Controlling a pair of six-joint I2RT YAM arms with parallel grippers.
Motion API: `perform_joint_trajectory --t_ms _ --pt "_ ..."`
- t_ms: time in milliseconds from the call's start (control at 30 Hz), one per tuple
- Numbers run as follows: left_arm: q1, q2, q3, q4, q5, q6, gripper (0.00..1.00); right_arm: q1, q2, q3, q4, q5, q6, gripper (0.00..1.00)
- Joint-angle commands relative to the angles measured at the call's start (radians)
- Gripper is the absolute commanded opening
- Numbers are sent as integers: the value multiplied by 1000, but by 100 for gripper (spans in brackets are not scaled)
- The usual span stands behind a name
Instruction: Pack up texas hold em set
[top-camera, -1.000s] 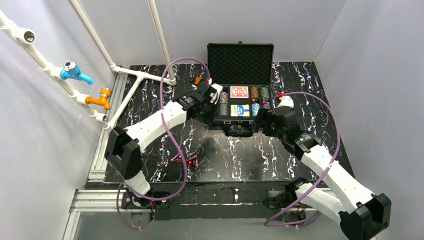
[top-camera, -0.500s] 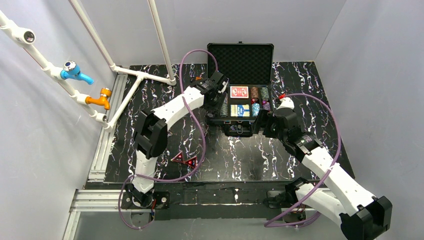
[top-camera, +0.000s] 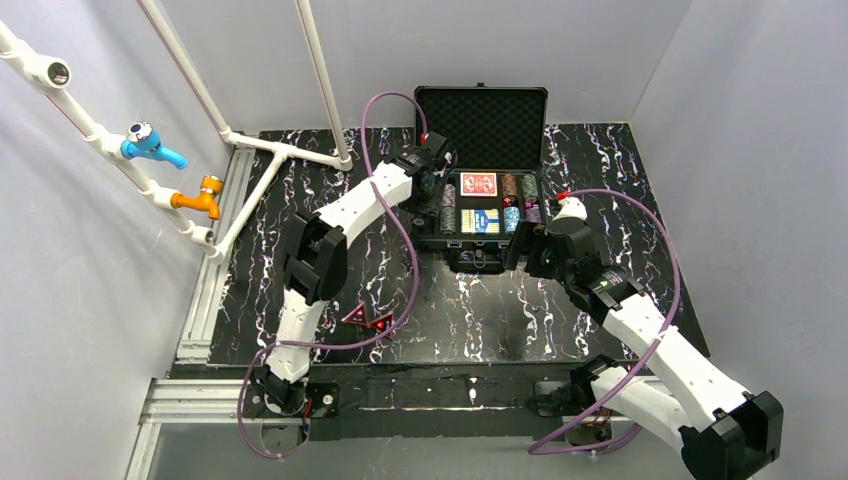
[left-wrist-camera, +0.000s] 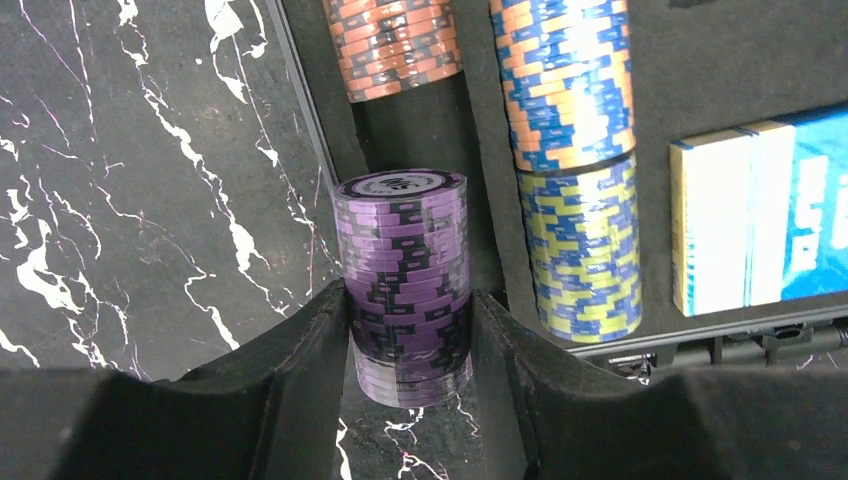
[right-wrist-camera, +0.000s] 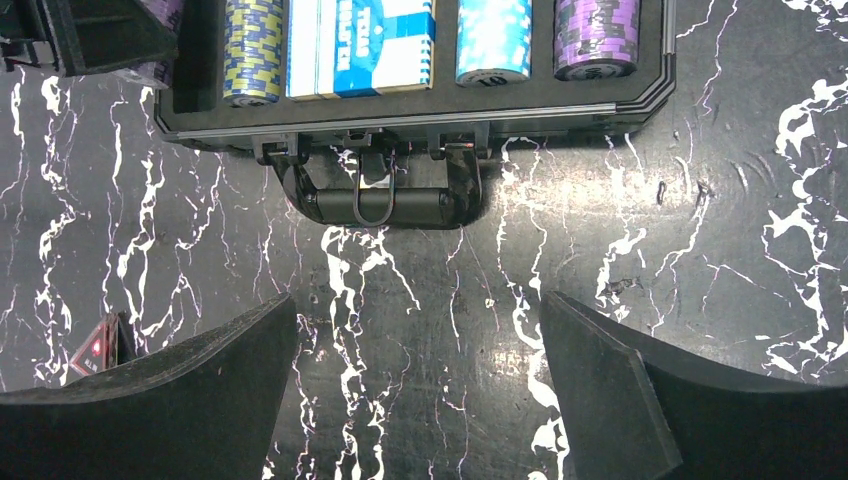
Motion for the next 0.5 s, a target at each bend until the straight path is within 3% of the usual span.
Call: perform_joint_trajectory --t_ms 0,467 --pt "17 4 67 -28 -11 -51 0 -2 -9 -7 50 -5 4 98" --pt "39 59 134 -28 76 -127 0 -2 -16 -14 50 -8 7 98"
